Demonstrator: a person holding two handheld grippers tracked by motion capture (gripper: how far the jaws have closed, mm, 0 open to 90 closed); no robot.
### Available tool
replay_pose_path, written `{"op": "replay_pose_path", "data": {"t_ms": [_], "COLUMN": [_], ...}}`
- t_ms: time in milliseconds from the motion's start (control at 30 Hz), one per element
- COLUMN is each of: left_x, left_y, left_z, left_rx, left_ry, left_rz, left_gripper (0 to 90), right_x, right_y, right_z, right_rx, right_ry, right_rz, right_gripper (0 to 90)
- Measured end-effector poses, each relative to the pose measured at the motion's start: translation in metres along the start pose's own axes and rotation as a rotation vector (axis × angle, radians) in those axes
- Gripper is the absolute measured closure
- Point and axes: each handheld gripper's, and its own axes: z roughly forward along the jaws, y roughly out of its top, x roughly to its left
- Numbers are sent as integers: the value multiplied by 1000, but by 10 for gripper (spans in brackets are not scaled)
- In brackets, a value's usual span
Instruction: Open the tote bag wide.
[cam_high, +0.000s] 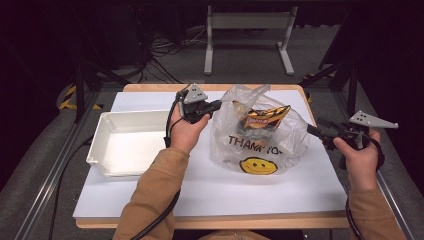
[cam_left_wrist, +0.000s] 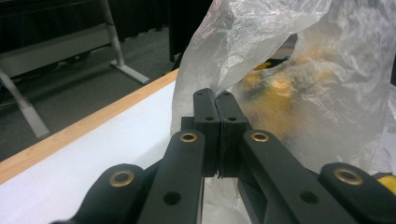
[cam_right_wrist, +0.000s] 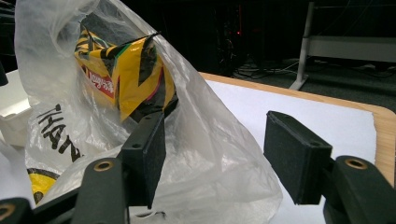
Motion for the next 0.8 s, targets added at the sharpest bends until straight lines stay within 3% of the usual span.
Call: {"op": "replay_pose_path", "data": {"t_ms": [167, 400, 667, 800], "left_x": [6, 3, -6, -7], "left_y": [-6, -16, -27, -32], "left_z": [5, 15, 32, 37], "left_rx": [41, 153, 282, 302], "left_ry": [27, 61, 44, 33], "left_rz": [-39, -30, -44, -52], "left_gripper": [892, 890, 881, 880], "right_x": [-1, 0, 1, 1], "right_y": [0, -1, -1, -1], "right_z": [0, 0, 2, 2], "right_rx": [-2, -1, 1, 3], "right_ry": [2, 5, 13, 13], "right_rz": [-1, -2, -6, -5], "right_gripper": [396, 396, 394, 394]}}
